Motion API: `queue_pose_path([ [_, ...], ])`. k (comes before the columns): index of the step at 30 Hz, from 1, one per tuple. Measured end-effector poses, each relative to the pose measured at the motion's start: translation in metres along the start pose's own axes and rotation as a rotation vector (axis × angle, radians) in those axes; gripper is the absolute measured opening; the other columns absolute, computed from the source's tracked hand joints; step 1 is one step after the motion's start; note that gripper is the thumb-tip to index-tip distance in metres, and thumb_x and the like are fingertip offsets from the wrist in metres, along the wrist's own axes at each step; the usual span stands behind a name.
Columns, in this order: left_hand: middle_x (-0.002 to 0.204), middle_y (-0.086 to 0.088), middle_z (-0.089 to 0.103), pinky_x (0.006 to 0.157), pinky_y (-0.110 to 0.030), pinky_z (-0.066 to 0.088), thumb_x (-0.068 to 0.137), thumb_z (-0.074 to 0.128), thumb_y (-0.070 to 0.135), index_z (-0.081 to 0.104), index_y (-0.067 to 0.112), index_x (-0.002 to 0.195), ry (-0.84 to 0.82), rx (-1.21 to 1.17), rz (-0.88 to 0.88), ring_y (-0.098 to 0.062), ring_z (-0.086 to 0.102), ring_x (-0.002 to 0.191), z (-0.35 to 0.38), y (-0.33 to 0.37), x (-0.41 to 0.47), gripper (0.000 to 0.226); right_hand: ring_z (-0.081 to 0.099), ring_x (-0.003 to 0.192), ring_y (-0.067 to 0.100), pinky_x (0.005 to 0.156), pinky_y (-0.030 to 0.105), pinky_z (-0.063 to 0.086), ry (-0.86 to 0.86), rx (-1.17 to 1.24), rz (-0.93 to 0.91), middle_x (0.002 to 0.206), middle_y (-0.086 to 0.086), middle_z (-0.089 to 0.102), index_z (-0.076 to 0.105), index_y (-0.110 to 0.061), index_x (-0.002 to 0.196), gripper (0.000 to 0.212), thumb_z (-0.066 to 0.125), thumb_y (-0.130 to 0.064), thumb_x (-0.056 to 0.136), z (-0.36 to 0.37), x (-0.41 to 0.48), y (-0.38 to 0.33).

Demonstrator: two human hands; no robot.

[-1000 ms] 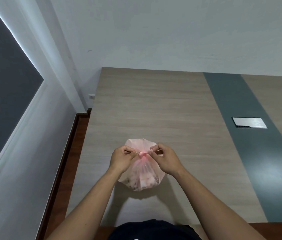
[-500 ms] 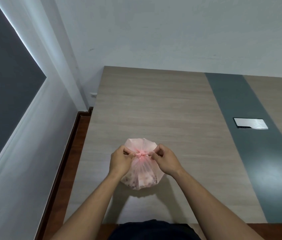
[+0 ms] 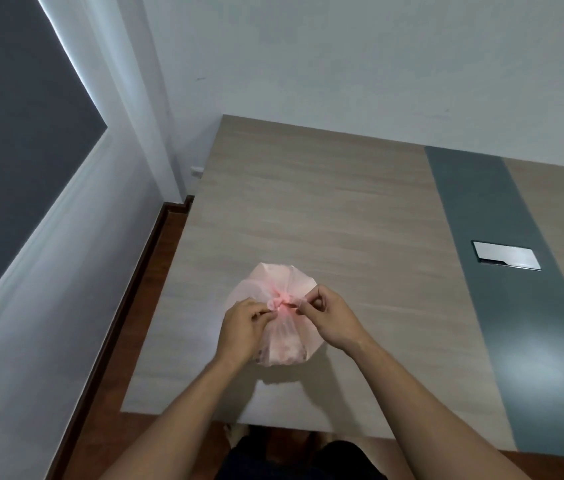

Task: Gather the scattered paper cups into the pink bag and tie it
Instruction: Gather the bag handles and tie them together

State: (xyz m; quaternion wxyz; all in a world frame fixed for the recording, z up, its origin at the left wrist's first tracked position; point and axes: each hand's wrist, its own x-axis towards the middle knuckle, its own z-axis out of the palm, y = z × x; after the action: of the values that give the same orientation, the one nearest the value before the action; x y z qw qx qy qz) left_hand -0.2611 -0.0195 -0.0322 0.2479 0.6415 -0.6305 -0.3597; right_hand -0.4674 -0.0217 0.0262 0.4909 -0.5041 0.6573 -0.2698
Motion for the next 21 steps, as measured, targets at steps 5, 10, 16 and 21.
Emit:
queue_pose_path([
  [5,0.110,0.017,0.078,0.080,-0.022,0.062,0.101,0.084,0.029,0.079,0.032,0.121,-0.028,-0.222,-0.172,-0.006,0.074,0.101,-0.004,0.009,-0.033,0.021,0.079,0.092,0.030,0.084,0.044,0.058,-0.095,-0.012,-0.055,0.094,0.016,0.082,0.069,-0.001,0.096,0.035,0.086,-0.031,0.097,-0.007,-0.013,0.010],
  [10,0.121,0.012,0.079,0.097,-0.022,0.061,0.100,0.085,0.022,0.079,0.032,0.137,0.002,-0.285,-0.174,-0.005,0.073,0.111,-0.001,0.017,-0.078,0.038,0.073,0.081,0.029,0.077,0.036,0.053,-0.242,-0.037,-0.158,0.094,0.018,0.079,0.069,-0.004,0.096,0.034,0.087,-0.033,0.096,-0.015,-0.036,0.012],
  [16,0.092,0.037,0.078,0.080,-0.011,0.053,0.096,0.089,0.019,0.082,0.039,0.103,0.234,-0.211,-0.176,0.009,0.073,0.092,0.011,0.028,-0.145,0.022,0.066,0.080,0.007,0.081,0.026,0.054,-0.426,-0.103,-0.277,0.101,-0.006,0.076,0.072,-0.016,0.111,0.015,0.081,-0.018,0.099,-0.025,-0.067,0.018],
  [21,0.095,0.019,0.082,0.081,-0.006,0.050,0.098,0.085,0.012,0.086,0.028,0.105,0.410,-0.194,-0.191,0.004,0.074,0.095,0.011,0.034,-0.213,0.018,0.065,0.122,0.005,0.103,0.025,0.054,-0.716,-0.339,-0.404,0.140,-0.016,0.065,0.073,-0.042,0.136,0.046,0.074,-0.065,0.096,-0.011,-0.097,0.014],
])
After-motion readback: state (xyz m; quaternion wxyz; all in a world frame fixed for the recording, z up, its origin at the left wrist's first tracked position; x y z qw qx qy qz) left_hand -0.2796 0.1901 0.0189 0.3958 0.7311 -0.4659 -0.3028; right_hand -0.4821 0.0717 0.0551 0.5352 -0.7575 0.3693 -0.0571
